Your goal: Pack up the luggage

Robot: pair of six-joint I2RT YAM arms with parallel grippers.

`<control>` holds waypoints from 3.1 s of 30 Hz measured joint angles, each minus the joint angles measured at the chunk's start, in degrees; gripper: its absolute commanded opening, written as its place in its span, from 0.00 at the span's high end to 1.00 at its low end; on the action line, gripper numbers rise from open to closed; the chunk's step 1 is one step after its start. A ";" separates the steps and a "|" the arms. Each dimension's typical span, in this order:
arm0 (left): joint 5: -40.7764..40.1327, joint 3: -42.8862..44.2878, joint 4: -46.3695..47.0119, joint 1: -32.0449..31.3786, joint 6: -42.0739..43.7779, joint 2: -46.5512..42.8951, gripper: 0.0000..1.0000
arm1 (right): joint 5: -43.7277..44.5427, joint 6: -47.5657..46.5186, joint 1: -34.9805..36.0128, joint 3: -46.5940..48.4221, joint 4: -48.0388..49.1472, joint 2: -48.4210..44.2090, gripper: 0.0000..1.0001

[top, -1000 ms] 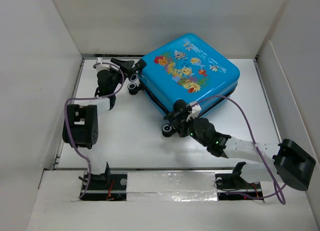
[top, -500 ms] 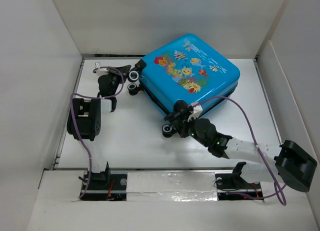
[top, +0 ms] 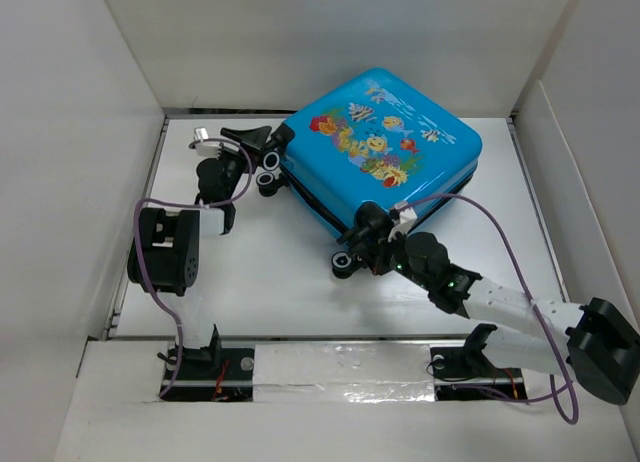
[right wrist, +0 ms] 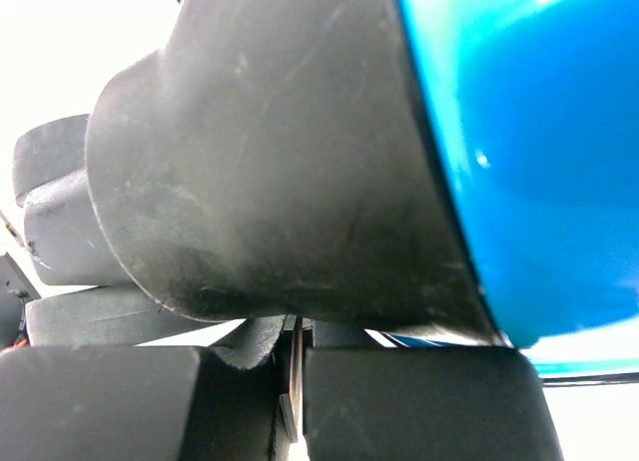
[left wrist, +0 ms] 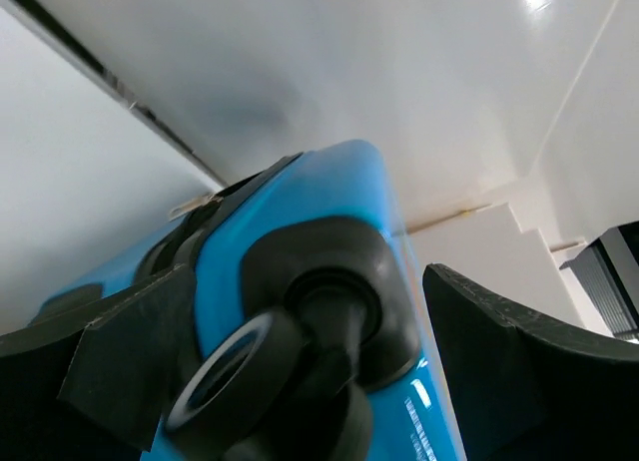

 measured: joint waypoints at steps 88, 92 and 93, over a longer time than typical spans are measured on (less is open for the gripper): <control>-19.61 -37.03 5.81 -13.70 2.86 -32.35 1.00 | -10.58 -2.10 -30.03 10.19 -10.23 4.44 1.00; -27.69 -37.92 3.93 -18.73 8.33 -35.82 1.00 | 4.72 -1.38 -21.09 0.39 1.55 1.38 1.00; -29.16 -37.81 3.89 -19.76 9.38 -35.87 1.00 | 8.57 -1.73 -18.16 -0.55 3.56 1.36 1.00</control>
